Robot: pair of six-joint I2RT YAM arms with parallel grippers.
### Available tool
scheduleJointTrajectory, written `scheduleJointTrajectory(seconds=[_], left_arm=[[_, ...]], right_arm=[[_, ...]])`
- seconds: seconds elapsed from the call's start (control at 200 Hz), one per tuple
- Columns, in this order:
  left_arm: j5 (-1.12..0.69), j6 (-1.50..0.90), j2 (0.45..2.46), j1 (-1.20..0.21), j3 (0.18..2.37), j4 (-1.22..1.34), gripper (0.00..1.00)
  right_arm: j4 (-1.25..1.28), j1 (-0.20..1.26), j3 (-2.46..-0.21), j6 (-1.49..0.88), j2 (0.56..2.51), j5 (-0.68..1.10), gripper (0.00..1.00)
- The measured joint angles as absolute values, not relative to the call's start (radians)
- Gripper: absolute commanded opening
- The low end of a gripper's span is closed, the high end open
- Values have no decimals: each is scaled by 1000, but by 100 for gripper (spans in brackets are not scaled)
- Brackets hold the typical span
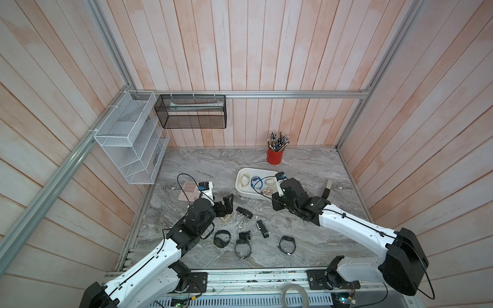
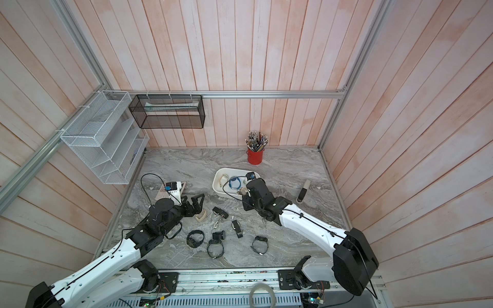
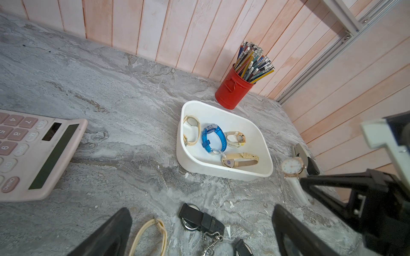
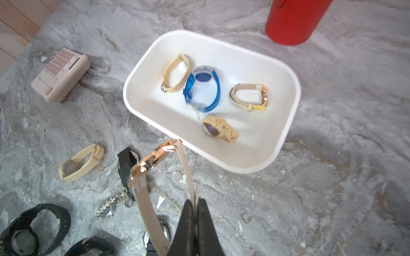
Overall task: Put the watch into the storage box
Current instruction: Pick up the watch at the center of the board, then place the watch in the storage box.
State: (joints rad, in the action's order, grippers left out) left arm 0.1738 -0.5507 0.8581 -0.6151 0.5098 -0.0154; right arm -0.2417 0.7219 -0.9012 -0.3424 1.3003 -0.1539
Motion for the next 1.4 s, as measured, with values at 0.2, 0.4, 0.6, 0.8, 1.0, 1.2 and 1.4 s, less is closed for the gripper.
scheduleJointTrajectory(seconds=[0.2, 0.4, 0.6, 0.8, 1.0, 1.2, 1.4], left_arm=[[174, -563, 826, -613, 505, -41, 100], [177, -588, 771, -613, 482, -67, 100], [183, -600, 756, -609, 480, -100, 100], [184, -614, 749, -609, 478, -120, 100], [184, -623, 749, -609, 478, -135, 100], [184, -625, 751, -609, 477, -136, 100], [184, -625, 761, -610, 477, -136, 100]], right_arm=[[-229, 559, -988, -295, 1344, -135, 0], [-202, 499, -1071, -239, 1500, -121, 0], [-194, 490, -1144, -200, 1658, -99, 0], [-193, 487, -1230, -167, 1790, -93, 0], [-187, 482, -1249, -148, 1868, -93, 0], [-180, 472, -1251, -147, 1910, -90, 4], [-172, 471, -1256, -141, 1907, -76, 44]])
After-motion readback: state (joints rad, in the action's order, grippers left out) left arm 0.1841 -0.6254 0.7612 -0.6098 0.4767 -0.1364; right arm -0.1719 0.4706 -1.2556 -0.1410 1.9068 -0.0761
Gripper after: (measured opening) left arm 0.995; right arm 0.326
